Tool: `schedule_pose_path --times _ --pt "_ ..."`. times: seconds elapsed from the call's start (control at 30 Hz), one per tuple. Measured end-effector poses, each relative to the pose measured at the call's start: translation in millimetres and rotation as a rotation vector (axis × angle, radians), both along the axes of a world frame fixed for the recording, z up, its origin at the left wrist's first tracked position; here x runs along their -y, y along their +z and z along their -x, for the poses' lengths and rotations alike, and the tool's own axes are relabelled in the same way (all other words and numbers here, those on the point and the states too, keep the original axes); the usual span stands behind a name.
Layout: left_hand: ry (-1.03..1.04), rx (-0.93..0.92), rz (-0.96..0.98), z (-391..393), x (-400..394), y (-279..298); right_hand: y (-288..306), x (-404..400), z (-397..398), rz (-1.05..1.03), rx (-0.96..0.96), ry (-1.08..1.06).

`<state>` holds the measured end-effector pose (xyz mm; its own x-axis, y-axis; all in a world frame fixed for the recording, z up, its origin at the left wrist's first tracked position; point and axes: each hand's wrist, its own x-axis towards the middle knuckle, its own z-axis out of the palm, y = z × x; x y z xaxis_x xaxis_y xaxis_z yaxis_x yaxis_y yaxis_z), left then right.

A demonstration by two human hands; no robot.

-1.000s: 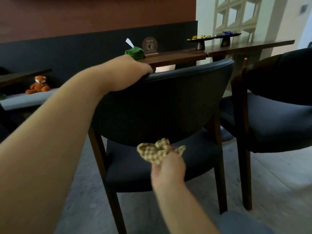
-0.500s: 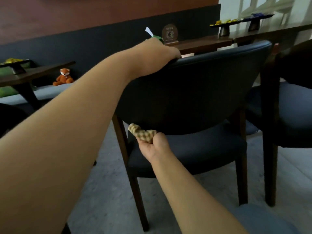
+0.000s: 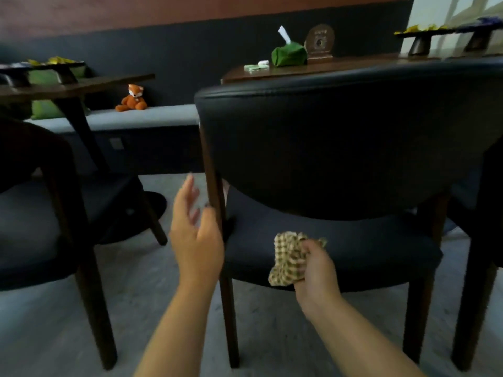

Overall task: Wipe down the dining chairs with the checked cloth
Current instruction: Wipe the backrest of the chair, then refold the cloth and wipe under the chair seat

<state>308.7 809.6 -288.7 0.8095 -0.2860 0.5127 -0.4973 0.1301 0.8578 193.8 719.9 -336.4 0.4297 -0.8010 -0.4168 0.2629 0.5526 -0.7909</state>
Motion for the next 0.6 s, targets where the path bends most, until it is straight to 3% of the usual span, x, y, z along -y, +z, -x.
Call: schedule_pose_path --times 0.07,0.13,0.2,0.27,0.33,0.43,0.53,0.6 --pt "0.012 -0.254 -0.039 -1 -3 -44 -9 2 -15 0.336 -0.048 0.045" --pt "-0.017 -0.554 -0.030 -5 -4 -83 -26 10 -33 0.889 -0.243 0.193" --pt "-0.101 -0.882 0.041 -3 -5 -118 -54 24 -51 1.445 -0.702 0.414" --pt "-0.177 -1.162 0.168 1 -4 -141 -77 37 -62 1.790 -1.064 0.495" --pt "-0.231 -1.329 0.234 0 0 -147 -85 39 -66 1.850 -1.194 0.547" --pt "-0.293 -1.331 0.203 -8 7 -151 -82 42 -64 1.794 -1.170 0.436" --pt "-0.363 -1.354 0.212 -17 13 -160 -74 49 -56 1.499 -1.124 0.392" --pt "-0.388 -1.348 0.216 -17 20 -167 -79 46 -56 1.588 -1.166 0.413"
